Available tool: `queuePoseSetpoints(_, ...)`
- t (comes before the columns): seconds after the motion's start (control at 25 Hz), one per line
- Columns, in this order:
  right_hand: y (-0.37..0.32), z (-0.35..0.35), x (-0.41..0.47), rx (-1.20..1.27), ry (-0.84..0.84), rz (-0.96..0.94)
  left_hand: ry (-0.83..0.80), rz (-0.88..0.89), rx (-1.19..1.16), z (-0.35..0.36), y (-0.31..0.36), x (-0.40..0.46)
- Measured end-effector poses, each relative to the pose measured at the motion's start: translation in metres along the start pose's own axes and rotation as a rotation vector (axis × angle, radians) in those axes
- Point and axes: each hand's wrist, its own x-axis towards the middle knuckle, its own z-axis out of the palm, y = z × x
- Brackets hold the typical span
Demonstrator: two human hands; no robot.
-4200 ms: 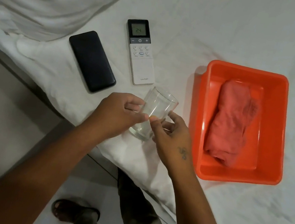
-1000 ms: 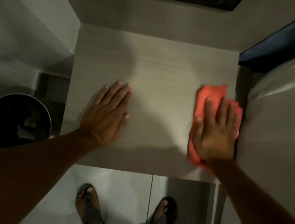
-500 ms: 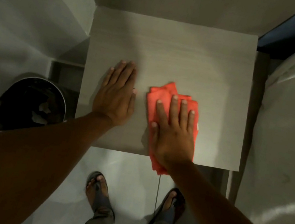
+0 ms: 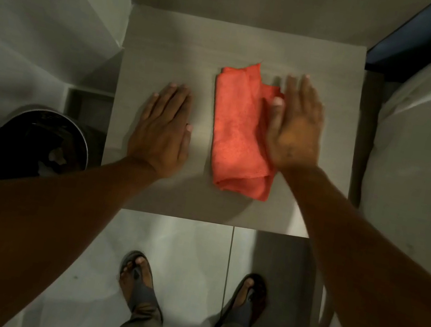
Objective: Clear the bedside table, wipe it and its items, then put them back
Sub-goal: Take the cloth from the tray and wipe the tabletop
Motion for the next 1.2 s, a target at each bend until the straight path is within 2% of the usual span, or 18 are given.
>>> queuePoseSetpoints(0.16, 0.049, 0.000, -0.001, -0.147, 0.017, -0.045, -0.011, -0.004, -0.026, -0.001, 0.000, -0.001)
queuePoseSetpoints(0.28, 0.045, 0.001, -0.001, -0.147, 0.035, -0.068, 0.064, -0.163, -0.068, -0.009, 0.033, 0.017)
queuePoseSetpoints(0.32, 0.047, 0.001, 0.000, -0.151, 0.047, -0.073, 0.075, -0.147, -0.054, -0.008, 0.057, 0.024)
queuePoseSetpoints(0.44, 0.050, -0.001, 0.000, -0.120, 0.046, -0.084, 0.016, 0.047, -0.030, 0.003, 0.120, 0.042)
queuePoseSetpoints(0.56, 0.048, -0.003, -0.002, -0.135, 0.050, -0.077, -0.042, 0.134, 0.026, 0.002, 0.071, 0.089)
queuePoseSetpoints(0.64, 0.050, -0.004, 0.001, -0.156, 0.018, -0.086, -0.074, 0.038, 0.108, -0.013, 0.007, 0.109)
queuePoseSetpoints(0.76, 0.046, -0.004, 0.002, -0.188, -0.030, -0.095, -0.074, -0.016, 0.099, -0.026, -0.052, 0.048)
queuePoseSetpoints(0.88, 0.047, -0.005, 0.000, -0.195, 0.007, -0.080, -0.179, 0.076, 0.057, -0.015, 0.004, -0.058)
queuePoseSetpoints(0.92, 0.048, -0.003, 0.000, -0.197, 0.017, -0.077, -0.192, 0.148, 0.031, -0.009, 0.029, -0.067)
queuePoseSetpoints(1.0, 0.048, -0.002, 0.000, -0.196, 0.017, -0.079, -0.166, 0.274, 0.012, -0.002, 0.059, -0.029)
queuePoseSetpoints(1.04, 0.048, -0.002, 0.001, -0.195, 0.015, -0.081, -0.145, 0.251, 0.028, -0.004, 0.055, 0.009)
queuePoseSetpoints(1.12, 0.050, -0.002, 0.002, -0.199, 0.010, -0.086, -0.195, 0.081, 0.085, -0.020, 0.012, 0.071)
queuePoseSetpoints(1.2, 0.050, -0.002, 0.002, -0.197, 0.008, -0.096, -0.138, -0.049, 0.126, -0.023, -0.051, 0.070)
